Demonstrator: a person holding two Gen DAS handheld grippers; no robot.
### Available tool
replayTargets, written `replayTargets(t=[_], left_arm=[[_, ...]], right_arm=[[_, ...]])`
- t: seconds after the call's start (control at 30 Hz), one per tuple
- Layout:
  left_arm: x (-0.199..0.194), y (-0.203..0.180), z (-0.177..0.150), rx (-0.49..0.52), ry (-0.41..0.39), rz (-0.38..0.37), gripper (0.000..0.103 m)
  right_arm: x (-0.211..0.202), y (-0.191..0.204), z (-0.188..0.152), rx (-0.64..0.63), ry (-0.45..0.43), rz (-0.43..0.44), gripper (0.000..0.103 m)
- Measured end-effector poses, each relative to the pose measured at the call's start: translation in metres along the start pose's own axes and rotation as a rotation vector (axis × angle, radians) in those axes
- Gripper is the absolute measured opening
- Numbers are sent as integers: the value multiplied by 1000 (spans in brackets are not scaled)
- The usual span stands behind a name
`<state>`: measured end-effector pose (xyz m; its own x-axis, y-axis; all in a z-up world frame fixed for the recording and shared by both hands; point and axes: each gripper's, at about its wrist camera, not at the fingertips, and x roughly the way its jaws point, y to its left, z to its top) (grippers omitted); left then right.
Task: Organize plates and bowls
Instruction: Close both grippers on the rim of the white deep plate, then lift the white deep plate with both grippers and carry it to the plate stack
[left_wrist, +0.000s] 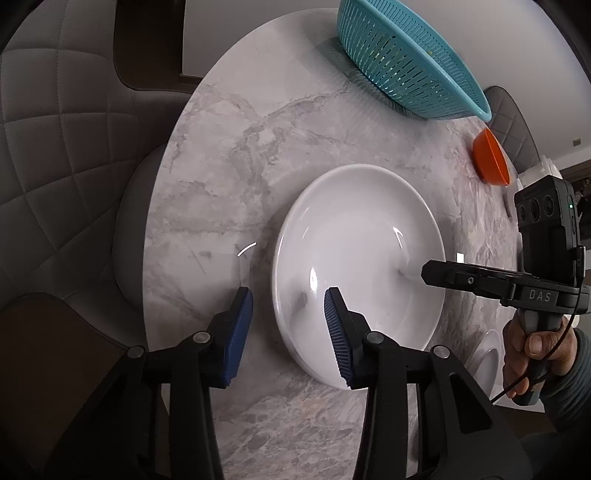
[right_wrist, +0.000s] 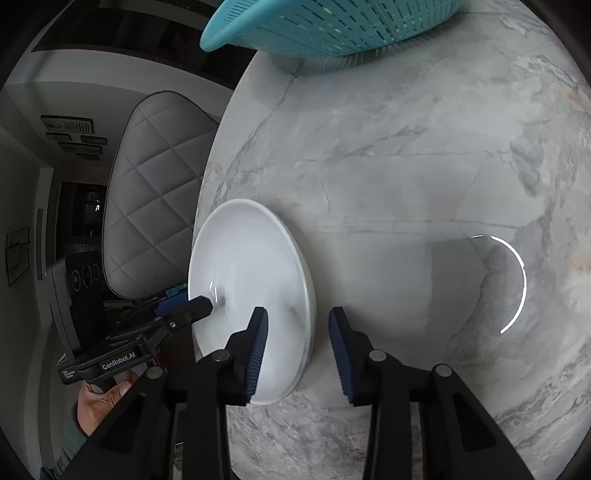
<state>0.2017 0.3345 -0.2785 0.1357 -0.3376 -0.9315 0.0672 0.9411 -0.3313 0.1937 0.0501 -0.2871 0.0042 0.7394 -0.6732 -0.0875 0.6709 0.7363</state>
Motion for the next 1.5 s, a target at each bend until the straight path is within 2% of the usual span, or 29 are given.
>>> replayTargets(t=[0.03,0.1,0.17,0.3,0.37,0.73,0.93,1.5], left_arm=[[0,0,0,-2,0,-2,32],[-1,2,1,-9,-1,1,31],[-1,3,1,-10,6,8,20],[0,4,1,-12,15,13,15],[0,5,1,-15,15,16,12],[-3,-1,1,13,14,21,10],[-3,-3,0,17,15,-2,9],[-7,-12,-1,21,15,-10,9]], right_arm=[[1,1,0,-5,2,-5,34],[1,-1,-1,0,2,-6,30],[2,-2,-1,8,0,-6,26],[1,-5,-1,11,1,-26,15],[2,-5,-1,12,1,-27,14],[3,5,0,-30,-2,-96,9],[1,3,-1,-21,-8,-104,8],[-7,6,-6,-8,-19,-109,8]])
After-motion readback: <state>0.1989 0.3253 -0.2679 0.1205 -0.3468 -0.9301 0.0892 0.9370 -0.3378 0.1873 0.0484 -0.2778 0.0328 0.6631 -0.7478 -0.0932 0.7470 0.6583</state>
